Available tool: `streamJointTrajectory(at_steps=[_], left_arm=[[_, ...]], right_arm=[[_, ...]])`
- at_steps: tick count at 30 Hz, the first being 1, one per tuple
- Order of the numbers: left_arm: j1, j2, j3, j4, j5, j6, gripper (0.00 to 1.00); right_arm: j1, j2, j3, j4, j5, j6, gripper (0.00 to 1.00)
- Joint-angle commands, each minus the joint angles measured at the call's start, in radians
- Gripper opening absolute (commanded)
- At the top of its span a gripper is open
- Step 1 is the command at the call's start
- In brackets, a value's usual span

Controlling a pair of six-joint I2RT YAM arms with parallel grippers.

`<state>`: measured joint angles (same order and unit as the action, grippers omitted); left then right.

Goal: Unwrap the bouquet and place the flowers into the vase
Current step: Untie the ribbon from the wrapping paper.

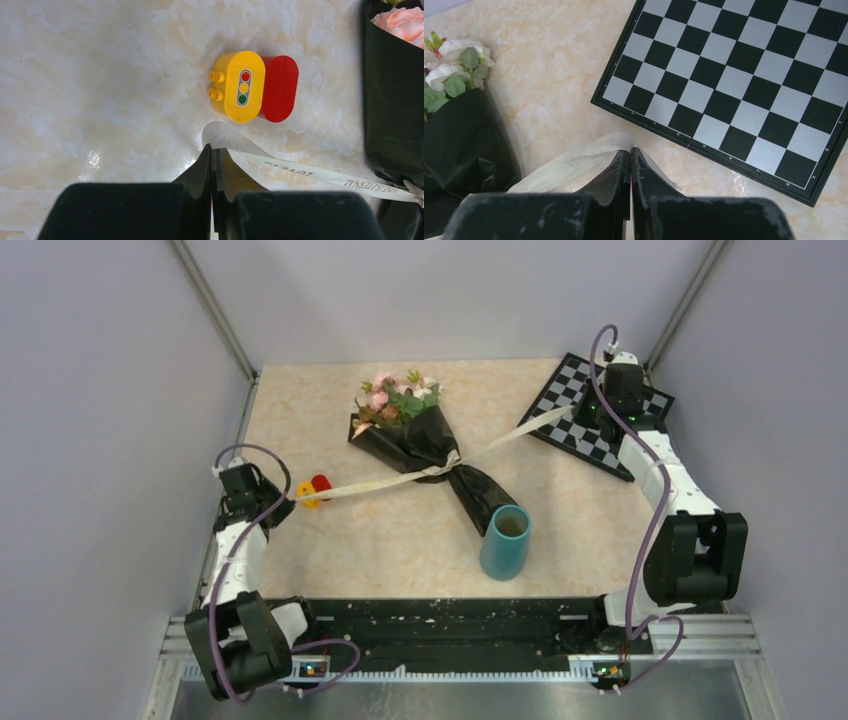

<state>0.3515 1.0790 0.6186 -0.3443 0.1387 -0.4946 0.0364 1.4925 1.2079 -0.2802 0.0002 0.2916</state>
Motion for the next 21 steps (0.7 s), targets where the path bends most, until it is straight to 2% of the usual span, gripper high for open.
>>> streamJointTrajectory(at_steps=[1, 21], left_arm=[[0.017, -0.014, 0.031, 0.046, -0.001, 0.001, 0.0], [0.058, 0.039, 0.085, 0.083, 0.029, -0.025, 0.0]], right_arm=[[-0.019, -0.054, 0.069, 0.008, 0.045, -0.024, 0.0], [-0.086, -0.043, 0.151, -0.016, 0.052, -0.045, 0.0]])
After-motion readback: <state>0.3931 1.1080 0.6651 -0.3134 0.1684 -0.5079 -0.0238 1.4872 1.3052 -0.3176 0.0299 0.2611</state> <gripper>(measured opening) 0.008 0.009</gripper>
